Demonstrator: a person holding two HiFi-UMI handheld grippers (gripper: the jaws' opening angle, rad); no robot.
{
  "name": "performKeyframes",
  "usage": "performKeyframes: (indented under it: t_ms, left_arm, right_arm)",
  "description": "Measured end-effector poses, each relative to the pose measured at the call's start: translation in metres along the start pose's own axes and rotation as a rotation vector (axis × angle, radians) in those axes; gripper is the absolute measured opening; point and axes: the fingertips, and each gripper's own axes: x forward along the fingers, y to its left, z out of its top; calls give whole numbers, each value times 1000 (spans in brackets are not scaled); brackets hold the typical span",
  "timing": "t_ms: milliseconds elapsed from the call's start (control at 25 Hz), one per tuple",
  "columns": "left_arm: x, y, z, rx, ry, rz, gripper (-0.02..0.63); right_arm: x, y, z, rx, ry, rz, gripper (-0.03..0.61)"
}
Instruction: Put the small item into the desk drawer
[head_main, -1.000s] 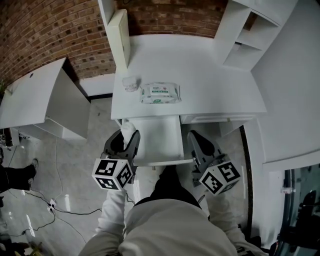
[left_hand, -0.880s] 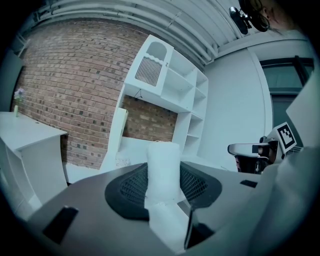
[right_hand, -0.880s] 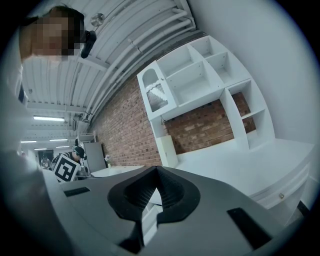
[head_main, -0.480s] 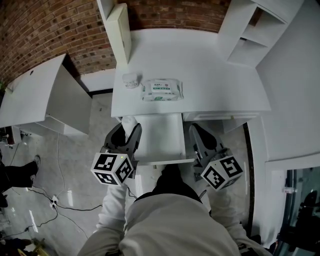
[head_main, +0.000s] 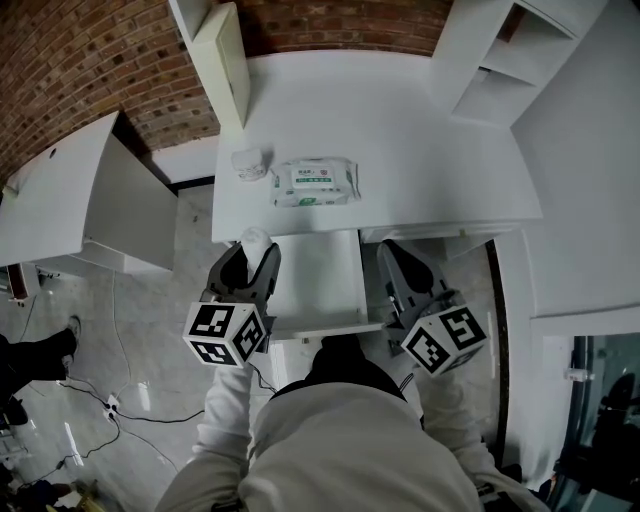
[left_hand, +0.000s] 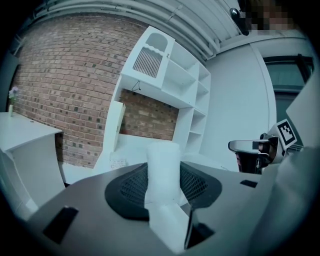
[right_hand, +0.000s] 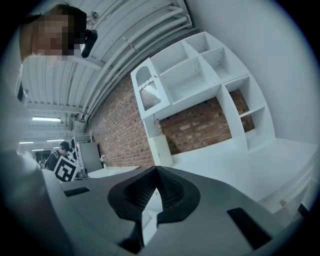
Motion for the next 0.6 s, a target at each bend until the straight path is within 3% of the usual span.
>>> performKeyframes:
  t_ms: [600]
  left_arm:
    - [64, -18, -46, -2, 150, -75, 187]
  right_arm:
    - [17, -43, -4, 35, 26, -38, 28]
